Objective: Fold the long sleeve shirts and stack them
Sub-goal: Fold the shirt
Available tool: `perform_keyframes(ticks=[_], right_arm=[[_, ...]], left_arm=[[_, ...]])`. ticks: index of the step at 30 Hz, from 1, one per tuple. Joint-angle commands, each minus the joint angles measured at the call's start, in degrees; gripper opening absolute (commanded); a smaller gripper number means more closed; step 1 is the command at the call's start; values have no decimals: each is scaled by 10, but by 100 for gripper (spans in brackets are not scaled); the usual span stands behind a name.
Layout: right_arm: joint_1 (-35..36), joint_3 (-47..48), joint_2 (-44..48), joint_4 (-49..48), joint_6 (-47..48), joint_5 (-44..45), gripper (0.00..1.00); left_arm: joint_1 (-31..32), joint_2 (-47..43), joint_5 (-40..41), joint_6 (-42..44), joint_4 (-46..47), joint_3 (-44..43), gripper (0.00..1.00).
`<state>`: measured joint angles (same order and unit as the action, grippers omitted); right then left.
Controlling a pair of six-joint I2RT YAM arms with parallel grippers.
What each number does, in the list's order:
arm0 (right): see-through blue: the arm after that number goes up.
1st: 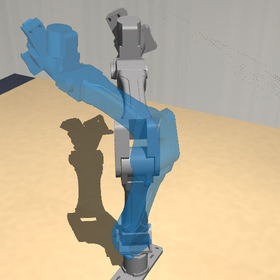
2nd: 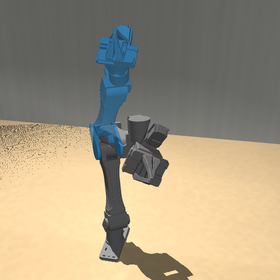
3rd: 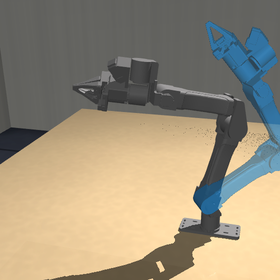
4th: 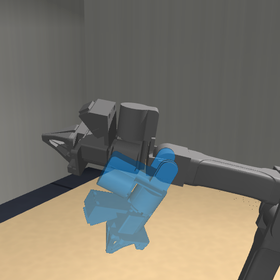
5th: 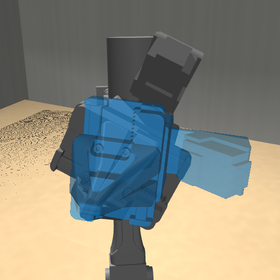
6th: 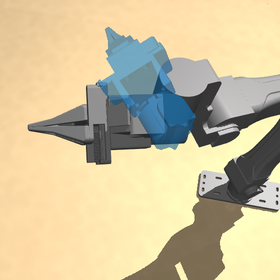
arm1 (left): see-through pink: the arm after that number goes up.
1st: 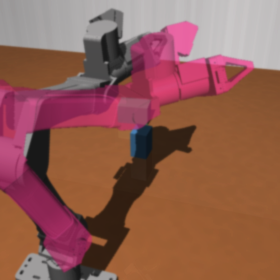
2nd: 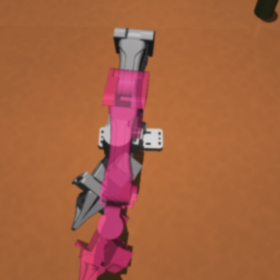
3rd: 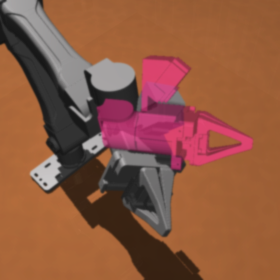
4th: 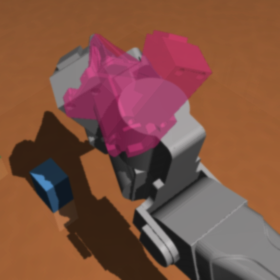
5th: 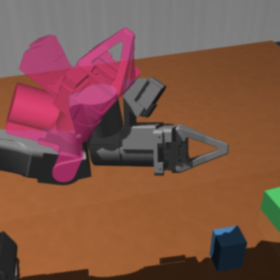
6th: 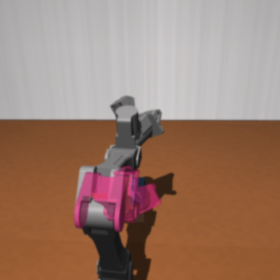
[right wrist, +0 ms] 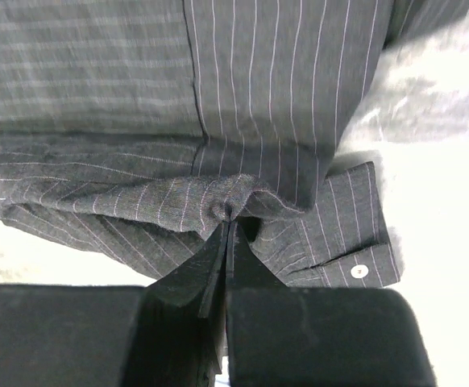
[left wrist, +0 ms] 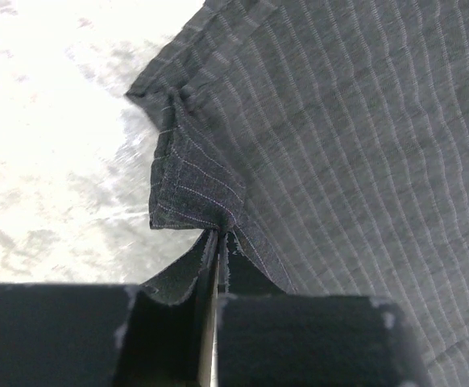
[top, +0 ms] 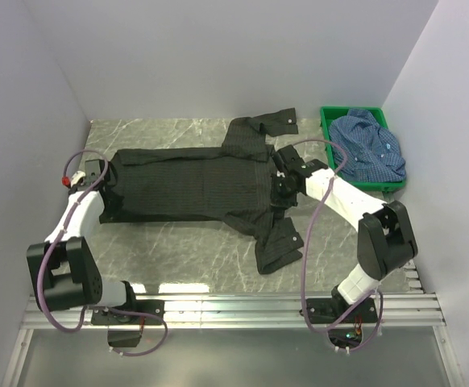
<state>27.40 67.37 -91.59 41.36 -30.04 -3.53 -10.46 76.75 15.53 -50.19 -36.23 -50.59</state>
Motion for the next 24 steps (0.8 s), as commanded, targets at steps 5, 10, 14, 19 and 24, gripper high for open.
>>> perform_keyframes(ticks=[5,10,14,19,24], right_arm=[[-20,82,-63,13,25,13,4],[-24,111,-111,2,26,18,13],[-27,131,-129,-11,20,23,20],[-28,148,-111,-22,25,46,41],[-27,102,-18,-33,43,78,61]], left_arm=[[-1,70,3,17,36,-64,11],[0,114,-11,17,63,-66,26],[-1,133,-18,17,70,-81,45],[0,126,-17,25,64,-115,79],[3,68,-28,48,50,-127,92]])
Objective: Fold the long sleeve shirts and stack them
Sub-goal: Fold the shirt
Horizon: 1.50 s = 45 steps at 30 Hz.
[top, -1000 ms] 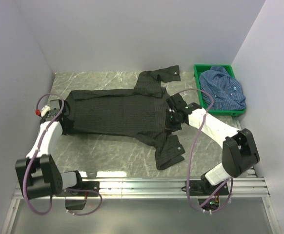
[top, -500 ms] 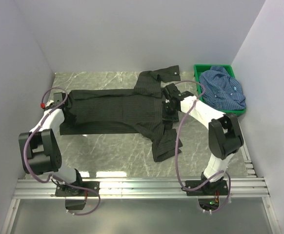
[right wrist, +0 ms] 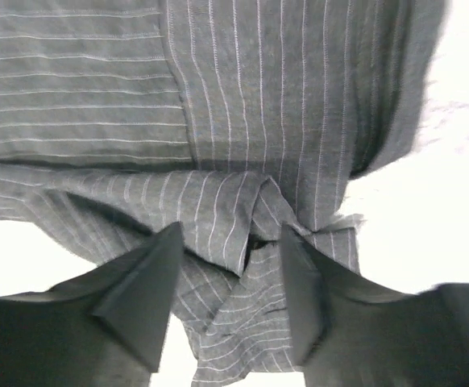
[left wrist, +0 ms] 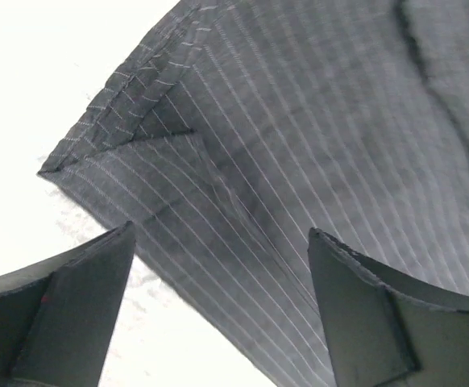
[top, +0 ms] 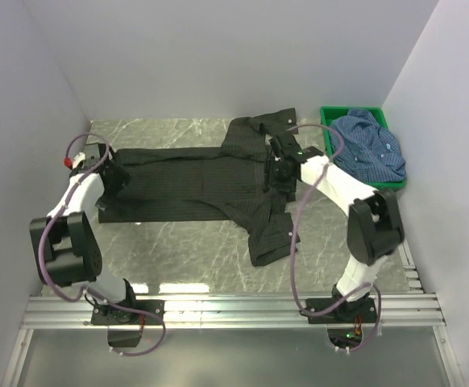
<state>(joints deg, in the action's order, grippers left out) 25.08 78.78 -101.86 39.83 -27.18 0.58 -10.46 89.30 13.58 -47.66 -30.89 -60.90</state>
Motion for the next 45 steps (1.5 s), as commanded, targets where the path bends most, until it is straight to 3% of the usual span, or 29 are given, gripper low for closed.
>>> perform_keyframes(ticks=[1,8,13,22,32,37,45], right_arm=[[-4,-27,101,-15,15,39,64],[-6,-229,227,-15,-24,26,66],[-29,-338,278,-79,-74,-4,66],[-66,-420,303,-168,-184,-32,64],[-69,-443,266,-177,-195,-24,62],[-69,-448,258,-179,-191,-25,48],[-68,-420,260,-159,-167,-18,7]], left_arm=[[7,-70,-11,31,-6,-19,95],[101,-172,-10,91,-17,38,98],[197,-230,-49,140,17,91,98],[310,-285,-50,212,73,166,98],[325,-273,-33,220,87,179,98],[325,-277,-28,221,89,181,98],[326,-272,-25,220,89,178,98]])
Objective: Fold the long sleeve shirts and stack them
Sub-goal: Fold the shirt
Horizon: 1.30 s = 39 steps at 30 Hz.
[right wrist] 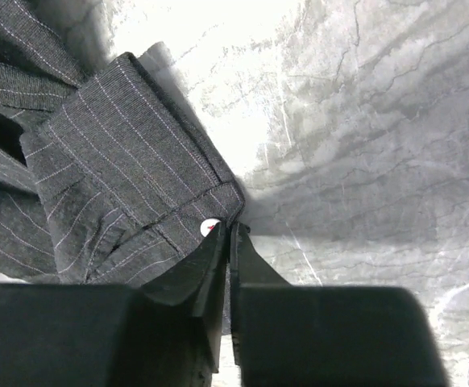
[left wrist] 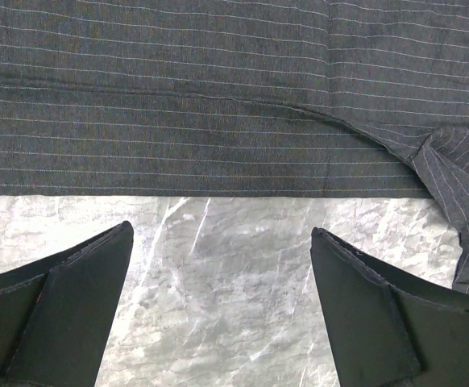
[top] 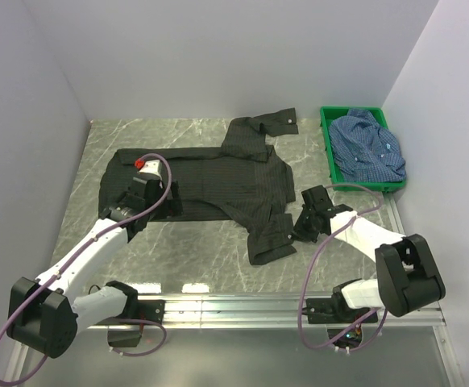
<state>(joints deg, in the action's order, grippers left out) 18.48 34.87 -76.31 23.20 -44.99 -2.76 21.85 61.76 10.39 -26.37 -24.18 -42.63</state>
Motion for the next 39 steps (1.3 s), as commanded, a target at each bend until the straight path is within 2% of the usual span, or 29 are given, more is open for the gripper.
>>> perform_keyframes(ticks=[1,3,5,10,19,26,32,39], right_arm=[[-1,30,17,17,16,21,4],[-1,74,32,49,32,38,0],[1,113,49,71,48,43,0],[12,286,44,111,78,43,0],[50,573,-68,15,114,-5,0],[121,695,-170,-65,164,-32,0],[187,795,-284,-71,221,-63,0],[207,869,-393,-91,234,27,0]], left_arm=[[3,2,8,6,21,-4,98],[3,1,15,5,22,-4,98],[3,-1,26,1,20,-5,98],[3,6,45,-15,12,-10,98],[1,6,92,-41,-8,-15,97],[-29,-13,119,-72,-18,-16,97],[-103,-42,81,-83,-3,-5,96],[-121,-48,74,-83,-3,-3,96]])
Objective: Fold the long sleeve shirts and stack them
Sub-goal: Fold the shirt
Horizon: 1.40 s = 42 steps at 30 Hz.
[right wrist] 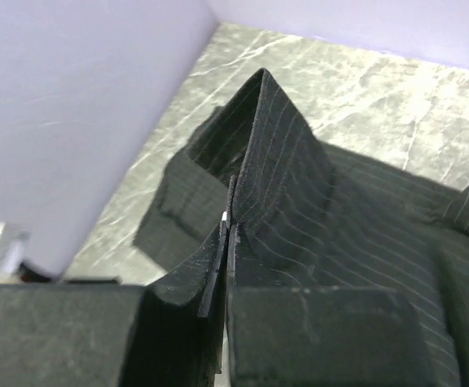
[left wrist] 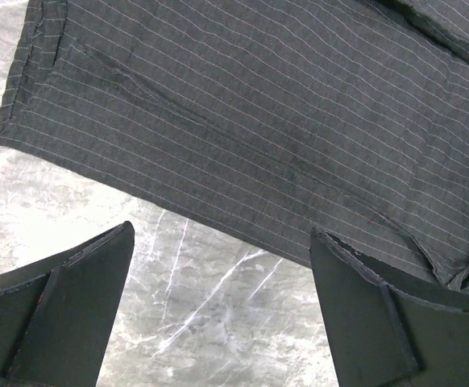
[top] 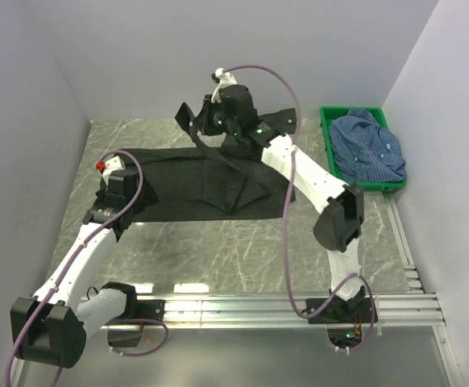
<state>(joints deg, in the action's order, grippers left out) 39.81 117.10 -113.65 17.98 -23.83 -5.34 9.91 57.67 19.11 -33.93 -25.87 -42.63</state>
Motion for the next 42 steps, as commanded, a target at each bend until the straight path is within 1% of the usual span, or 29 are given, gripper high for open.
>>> perform_keyframes(ticks=[1,3,4,5,7,8,13,14,18,22,25,26,27,29,30,31,33,37,42], right_arm=[[-5,52,-26,-45,28,101,0],[-7,71,-42,-53,42,146,0],[-9,79,-47,-53,47,194,0],[-11,93,-51,-58,51,212,0],[-22,96,-49,-65,59,250,0],[-27,93,-47,-77,61,285,0],[-45,75,-24,-87,67,362,0],[-45,68,-18,-87,67,362,0],[-41,27,18,-76,18,434,0],[-29,-18,52,-60,-23,478,0],[-13,-48,72,-37,-57,488,0],[-11,-56,79,-13,-73,484,0],[-5,-64,83,2,-110,478,0],[3,-99,94,35,-149,464,0],[10,-114,98,40,-177,457,0],[18,-146,104,47,-189,450,0],[32,-178,120,53,-223,422,0],[82,-271,156,52,-254,371,0],[127,-356,212,50,-276,329,1]], left_arm=[[-2,-9,-13,-7,13,-3,96],[-2,-9,-12,-7,13,-1,96],[-2,-9,-12,-7,13,0,96],[-2,-10,-13,-7,13,-1,96],[-2,-8,-15,-7,15,0,96],[-2,-8,-18,-6,15,-1,96],[-2,-3,-19,-6,15,-3,96],[-2,-3,-19,-6,15,-3,96],[-2,-3,-22,-5,17,-2,96],[-2,-3,-22,-5,16,-3,96],[-2,-2,-25,-5,18,-2,96],[-2,-3,-26,-5,19,-1,96],[-2,-2,-29,-4,20,-2,96],[-2,-1,-30,-4,20,-2,96],[-2,0,-33,-3,20,-3,96],[-2,0,-34,-3,20,-3,96],[-2,-3,-38,0,23,0,96],[-2,-9,-58,3,32,4,96],[-2,-3,-77,-6,22,-5,96]])
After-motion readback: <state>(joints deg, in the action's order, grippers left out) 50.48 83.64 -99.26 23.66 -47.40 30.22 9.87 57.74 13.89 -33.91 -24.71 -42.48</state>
